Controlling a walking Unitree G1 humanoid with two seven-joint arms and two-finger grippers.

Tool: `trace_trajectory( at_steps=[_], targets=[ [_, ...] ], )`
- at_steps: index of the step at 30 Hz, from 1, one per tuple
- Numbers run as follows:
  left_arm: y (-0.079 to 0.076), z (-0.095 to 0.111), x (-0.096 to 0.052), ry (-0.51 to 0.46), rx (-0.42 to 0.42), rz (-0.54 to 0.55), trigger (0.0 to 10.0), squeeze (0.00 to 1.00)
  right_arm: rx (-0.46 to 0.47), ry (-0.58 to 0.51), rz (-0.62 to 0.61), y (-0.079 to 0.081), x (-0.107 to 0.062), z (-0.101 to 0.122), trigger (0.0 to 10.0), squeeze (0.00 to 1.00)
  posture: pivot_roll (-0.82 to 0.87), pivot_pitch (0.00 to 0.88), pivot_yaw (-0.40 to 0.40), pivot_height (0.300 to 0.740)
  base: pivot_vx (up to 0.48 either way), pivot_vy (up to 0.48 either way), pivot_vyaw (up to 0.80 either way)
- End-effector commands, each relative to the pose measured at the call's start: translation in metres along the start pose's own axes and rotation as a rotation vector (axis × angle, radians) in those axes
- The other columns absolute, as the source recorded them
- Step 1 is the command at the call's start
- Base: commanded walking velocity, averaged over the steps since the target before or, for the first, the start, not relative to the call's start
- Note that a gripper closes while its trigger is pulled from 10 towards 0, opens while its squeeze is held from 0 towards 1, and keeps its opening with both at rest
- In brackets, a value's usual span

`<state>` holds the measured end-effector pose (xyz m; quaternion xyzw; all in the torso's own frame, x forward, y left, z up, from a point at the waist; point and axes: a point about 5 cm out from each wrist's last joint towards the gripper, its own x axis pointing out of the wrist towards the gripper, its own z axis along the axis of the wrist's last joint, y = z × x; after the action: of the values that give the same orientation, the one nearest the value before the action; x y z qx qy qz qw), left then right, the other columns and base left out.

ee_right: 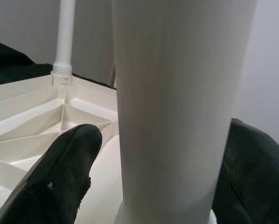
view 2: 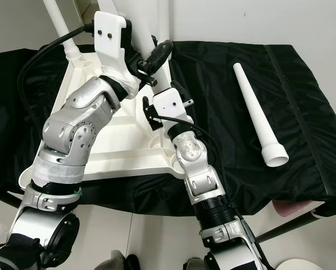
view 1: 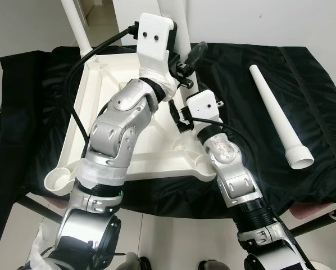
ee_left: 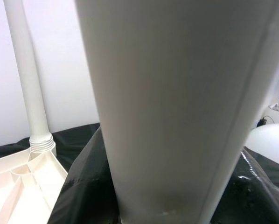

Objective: Building children table

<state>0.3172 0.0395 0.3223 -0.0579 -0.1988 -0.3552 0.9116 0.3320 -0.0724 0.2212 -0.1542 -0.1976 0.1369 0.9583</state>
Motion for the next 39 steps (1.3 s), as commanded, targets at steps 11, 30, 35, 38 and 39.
trace_trajectory(
  at_steps=[11,30,35,38,39],
  targets=[
    [-0.004,0.005,-0.001,-0.027,0.032,0.013,10.0,0.0,0.007,0.011,-0.014,0.002,0.006,-0.002,3.5,0.0,-0.16,0.102,0.079,0.74,0.0,0.0,0.0],
    [-0.009,0.006,-0.001,-0.024,0.029,-0.008,10.0,0.0,0.065,0.031,-0.051,0.002,0.007,-0.004,4.8,0.0,-0.15,0.103,0.086,0.74,0.0,0.0,0.0],
    [-0.013,0.007,-0.003,-0.033,-0.006,-0.052,10.0,1.0,0.097,0.048,-0.078,0.001,0.008,-0.005,10.0,0.0,-0.15,0.106,0.087,0.74,0.0,0.0,0.0],
    [-0.013,0.007,-0.003,-0.031,-0.006,-0.06,10.0,1.0,0.103,0.051,-0.082,0.0,0.009,-0.005,10.0,0.0,-0.15,0.106,0.087,0.74,0.0,0.0,0.0],
    [-0.015,0.007,-0.003,-0.03,-0.011,-0.071,10.0,1.0,0.106,0.056,-0.087,0.0,0.009,-0.006,10.0,0.0,-0.15,0.107,0.087,0.74,0.0,0.0,0.0]
  ],
)
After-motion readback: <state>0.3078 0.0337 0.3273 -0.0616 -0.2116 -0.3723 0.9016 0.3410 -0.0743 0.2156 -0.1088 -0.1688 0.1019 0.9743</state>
